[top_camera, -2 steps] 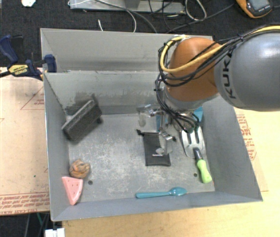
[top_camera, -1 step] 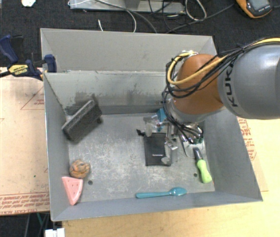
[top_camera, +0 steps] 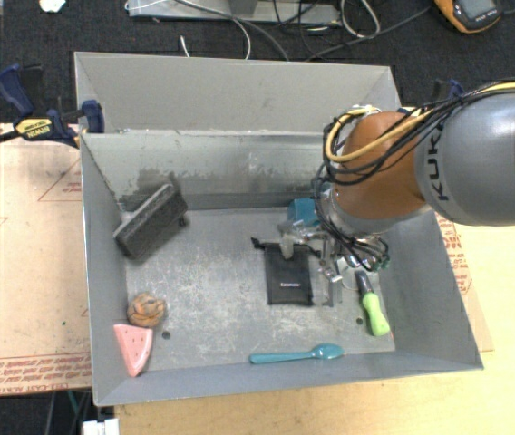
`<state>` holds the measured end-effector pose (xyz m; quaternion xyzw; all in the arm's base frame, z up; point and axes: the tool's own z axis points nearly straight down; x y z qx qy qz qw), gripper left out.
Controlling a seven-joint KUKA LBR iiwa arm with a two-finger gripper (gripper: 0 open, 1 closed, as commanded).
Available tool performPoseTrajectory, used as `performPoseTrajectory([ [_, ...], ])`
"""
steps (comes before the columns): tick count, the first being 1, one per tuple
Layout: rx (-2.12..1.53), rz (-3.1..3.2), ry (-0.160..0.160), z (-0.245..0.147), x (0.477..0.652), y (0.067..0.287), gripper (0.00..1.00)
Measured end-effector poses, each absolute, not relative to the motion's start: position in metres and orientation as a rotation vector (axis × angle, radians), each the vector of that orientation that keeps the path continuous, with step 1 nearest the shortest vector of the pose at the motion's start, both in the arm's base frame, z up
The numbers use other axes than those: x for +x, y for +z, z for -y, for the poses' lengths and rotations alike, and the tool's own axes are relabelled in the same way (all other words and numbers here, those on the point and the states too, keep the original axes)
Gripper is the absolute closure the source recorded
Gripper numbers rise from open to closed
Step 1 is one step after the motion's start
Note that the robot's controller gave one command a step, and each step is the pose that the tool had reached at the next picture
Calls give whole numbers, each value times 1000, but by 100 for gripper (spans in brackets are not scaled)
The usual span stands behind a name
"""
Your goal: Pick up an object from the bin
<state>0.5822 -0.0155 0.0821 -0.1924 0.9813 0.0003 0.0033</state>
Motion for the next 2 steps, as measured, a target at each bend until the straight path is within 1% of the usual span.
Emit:
performPoseTrajectory([
  [1, -959, -2981, 0, 19, 595, 81, 0],
  [2, -1276, -2858, 1, -11, 615, 71, 100],
])
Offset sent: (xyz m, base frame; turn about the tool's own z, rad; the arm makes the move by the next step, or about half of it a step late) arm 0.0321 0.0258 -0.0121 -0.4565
